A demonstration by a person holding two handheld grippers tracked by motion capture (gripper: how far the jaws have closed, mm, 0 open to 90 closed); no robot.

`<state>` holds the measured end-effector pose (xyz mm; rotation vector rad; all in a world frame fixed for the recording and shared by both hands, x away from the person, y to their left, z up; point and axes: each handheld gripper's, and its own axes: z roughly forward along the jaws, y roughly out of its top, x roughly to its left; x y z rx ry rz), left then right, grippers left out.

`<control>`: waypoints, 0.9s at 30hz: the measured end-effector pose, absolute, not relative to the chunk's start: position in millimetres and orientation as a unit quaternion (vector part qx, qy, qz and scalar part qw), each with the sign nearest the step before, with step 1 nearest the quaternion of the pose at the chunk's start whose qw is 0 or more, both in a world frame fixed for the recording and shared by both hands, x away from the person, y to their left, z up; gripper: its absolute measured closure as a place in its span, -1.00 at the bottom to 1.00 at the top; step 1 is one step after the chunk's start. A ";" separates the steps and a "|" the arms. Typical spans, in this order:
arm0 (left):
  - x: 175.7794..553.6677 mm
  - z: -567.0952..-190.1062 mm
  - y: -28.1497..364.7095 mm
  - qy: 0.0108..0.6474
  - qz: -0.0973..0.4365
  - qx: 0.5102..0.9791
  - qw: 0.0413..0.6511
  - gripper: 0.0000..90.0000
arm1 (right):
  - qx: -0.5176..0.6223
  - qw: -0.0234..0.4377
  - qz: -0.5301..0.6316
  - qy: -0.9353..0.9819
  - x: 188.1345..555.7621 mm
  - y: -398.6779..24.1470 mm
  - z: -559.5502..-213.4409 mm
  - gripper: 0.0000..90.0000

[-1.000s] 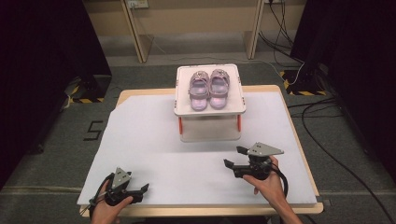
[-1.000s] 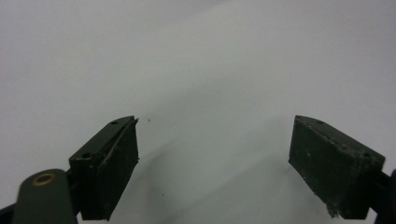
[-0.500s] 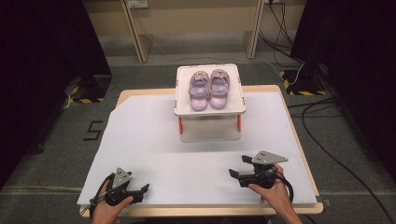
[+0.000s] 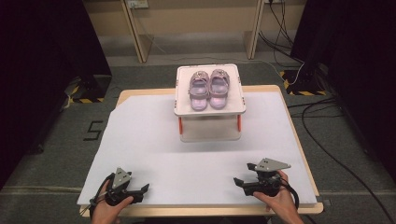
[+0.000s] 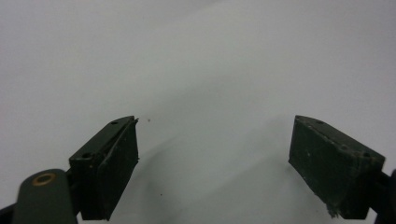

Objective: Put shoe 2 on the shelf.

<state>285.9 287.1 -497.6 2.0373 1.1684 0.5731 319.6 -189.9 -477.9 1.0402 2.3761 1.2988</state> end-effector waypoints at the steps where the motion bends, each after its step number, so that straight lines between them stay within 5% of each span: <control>1: 285.9 -497.6 287.0 0.452 0.221 0.788 0.354 -0.66 | 0.354 0.122 0.443 0.815 319.1 -190.5 -478.6 -0.56; 27: 285.8 -497.3 287.0 0.451 0.222 0.788 0.355 -0.66 | 0.356 0.115 0.421 0.826 307.9 -191.4 -483.2 -0.60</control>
